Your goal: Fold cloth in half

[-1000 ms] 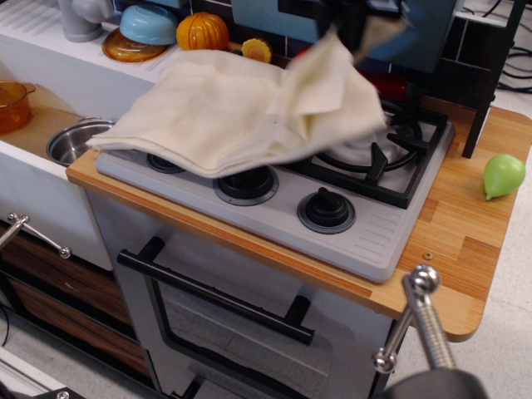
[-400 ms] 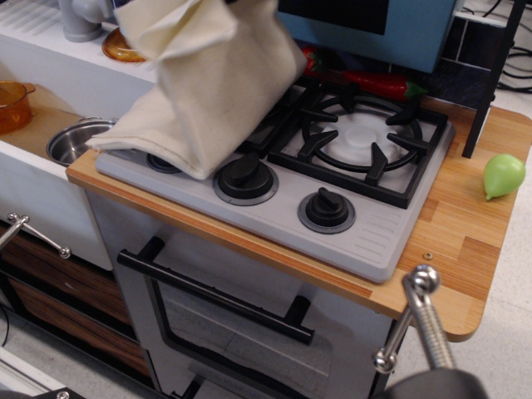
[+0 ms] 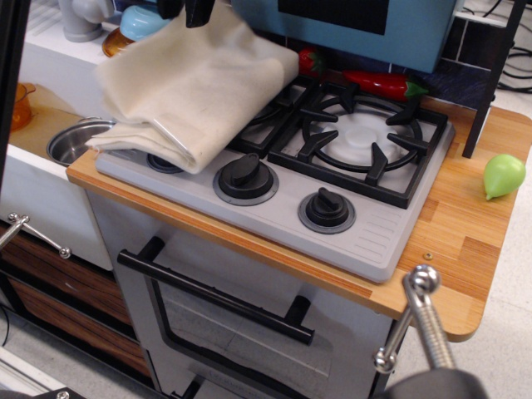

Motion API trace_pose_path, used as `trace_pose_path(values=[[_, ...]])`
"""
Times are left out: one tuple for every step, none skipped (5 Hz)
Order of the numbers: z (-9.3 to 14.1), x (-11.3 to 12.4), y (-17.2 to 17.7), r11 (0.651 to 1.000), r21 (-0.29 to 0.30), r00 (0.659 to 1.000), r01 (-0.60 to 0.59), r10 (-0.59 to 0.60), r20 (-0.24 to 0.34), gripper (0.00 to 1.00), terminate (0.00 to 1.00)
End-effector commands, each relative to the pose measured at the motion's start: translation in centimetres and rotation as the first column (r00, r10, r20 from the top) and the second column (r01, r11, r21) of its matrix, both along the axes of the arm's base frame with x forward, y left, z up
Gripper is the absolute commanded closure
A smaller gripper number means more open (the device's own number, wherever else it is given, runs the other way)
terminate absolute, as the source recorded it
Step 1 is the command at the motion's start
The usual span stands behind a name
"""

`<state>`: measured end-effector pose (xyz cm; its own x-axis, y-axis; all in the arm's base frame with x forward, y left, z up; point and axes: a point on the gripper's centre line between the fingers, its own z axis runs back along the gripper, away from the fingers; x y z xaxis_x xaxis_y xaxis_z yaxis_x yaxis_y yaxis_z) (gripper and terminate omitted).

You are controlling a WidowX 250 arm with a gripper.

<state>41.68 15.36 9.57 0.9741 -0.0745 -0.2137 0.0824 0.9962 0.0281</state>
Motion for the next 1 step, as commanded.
trace_pose_path(values=[[3.41,0.64,0.28,1.000,0.029,0.997,0.001,-0.004,0.081,0.00,1.00]])
